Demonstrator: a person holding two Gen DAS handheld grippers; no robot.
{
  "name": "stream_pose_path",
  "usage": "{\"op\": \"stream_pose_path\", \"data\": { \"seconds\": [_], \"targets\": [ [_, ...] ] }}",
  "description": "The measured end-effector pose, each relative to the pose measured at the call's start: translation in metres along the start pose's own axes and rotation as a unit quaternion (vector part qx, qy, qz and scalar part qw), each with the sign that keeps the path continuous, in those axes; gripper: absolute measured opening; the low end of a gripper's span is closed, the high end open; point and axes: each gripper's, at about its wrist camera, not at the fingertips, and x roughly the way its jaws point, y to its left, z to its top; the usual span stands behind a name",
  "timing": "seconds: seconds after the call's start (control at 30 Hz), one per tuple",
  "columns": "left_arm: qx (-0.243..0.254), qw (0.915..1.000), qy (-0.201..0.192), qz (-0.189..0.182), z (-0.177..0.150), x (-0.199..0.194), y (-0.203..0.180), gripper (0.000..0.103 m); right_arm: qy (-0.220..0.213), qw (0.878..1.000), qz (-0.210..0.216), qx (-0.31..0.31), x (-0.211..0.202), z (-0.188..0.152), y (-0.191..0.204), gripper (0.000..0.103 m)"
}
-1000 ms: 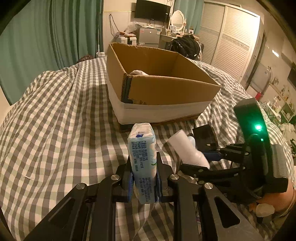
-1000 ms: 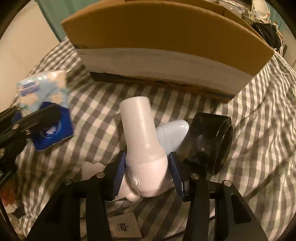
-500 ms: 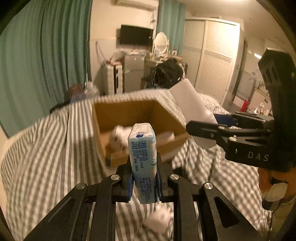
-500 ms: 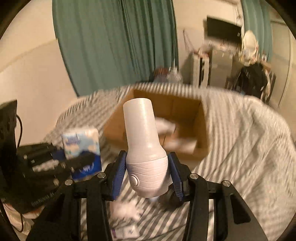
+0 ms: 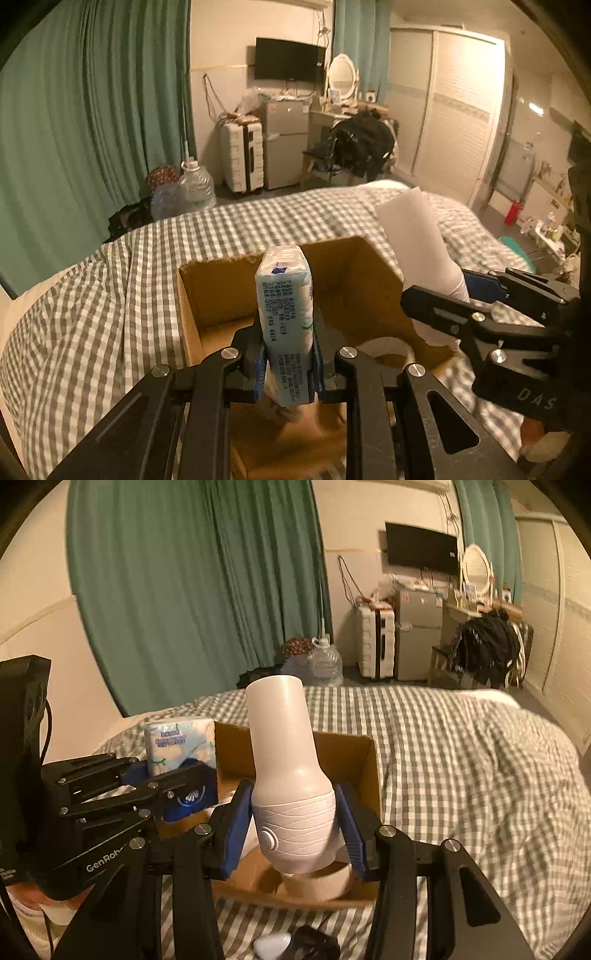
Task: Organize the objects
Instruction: 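Carry the tissue pack and white bottle into the box and release both, then grasp the white figurine with the left gripper while the right gripper grasps the black cup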
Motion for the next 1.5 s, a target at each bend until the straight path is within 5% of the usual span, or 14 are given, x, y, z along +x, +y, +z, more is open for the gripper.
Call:
{"op": "stream_pose_path", "data": {
  "seconds": [0.23, 0.37, 0.43, 0.5, 0.73, 1.0, 1.5],
  "targets": [
    [0.014, 0.9991, 0.037, -0.012, -0.020, 0.043, 0.004, 0.019, 0.039, 0.999, -0.001, 0.021, 0.058, -0.016, -0.022, 0.045],
    [0.037, 0.9987, 0.032, -0.012, -0.024, 0.037, -0.003, 0.028, 0.047, 0.997, 0.016, 0.059, 0.066, -0.018, -0.038, 0.046],
    [0.037, 0.9988, 0.033, -0.003, -0.025, 0.032, -0.005, 0.049, 0.038, 0.997, 0.014, 0.068, 0.060, -0.016, -0.043, 0.060],
    [0.030, 0.9992, 0.026, 0.002, -0.025, 0.023, -0.007, 0.083, 0.017, 0.997, 0.012, 0.076, 0.046, -0.014, -0.048, 0.068],
    [0.001, 0.9999, -0.010, -0.002, -0.034, -0.030, -0.004, 0.089, -0.031, 0.996, -0.003, 0.083, -0.018, -0.015, -0.054, 0.074],
    [-0.028, 0.9988, -0.021, 0.035, -0.061, -0.064, -0.003, 0.089, -0.019, 0.997, -0.072, 0.021, -0.065, -0.044, -0.041, 0.079],
    [-0.016, 0.9960, 0.073, 0.049, -0.147, -0.035, -0.031, 0.089, 0.111, 0.992, -0.061, 0.007, -0.011, -0.125, -0.031, 0.079]
  ]
}}
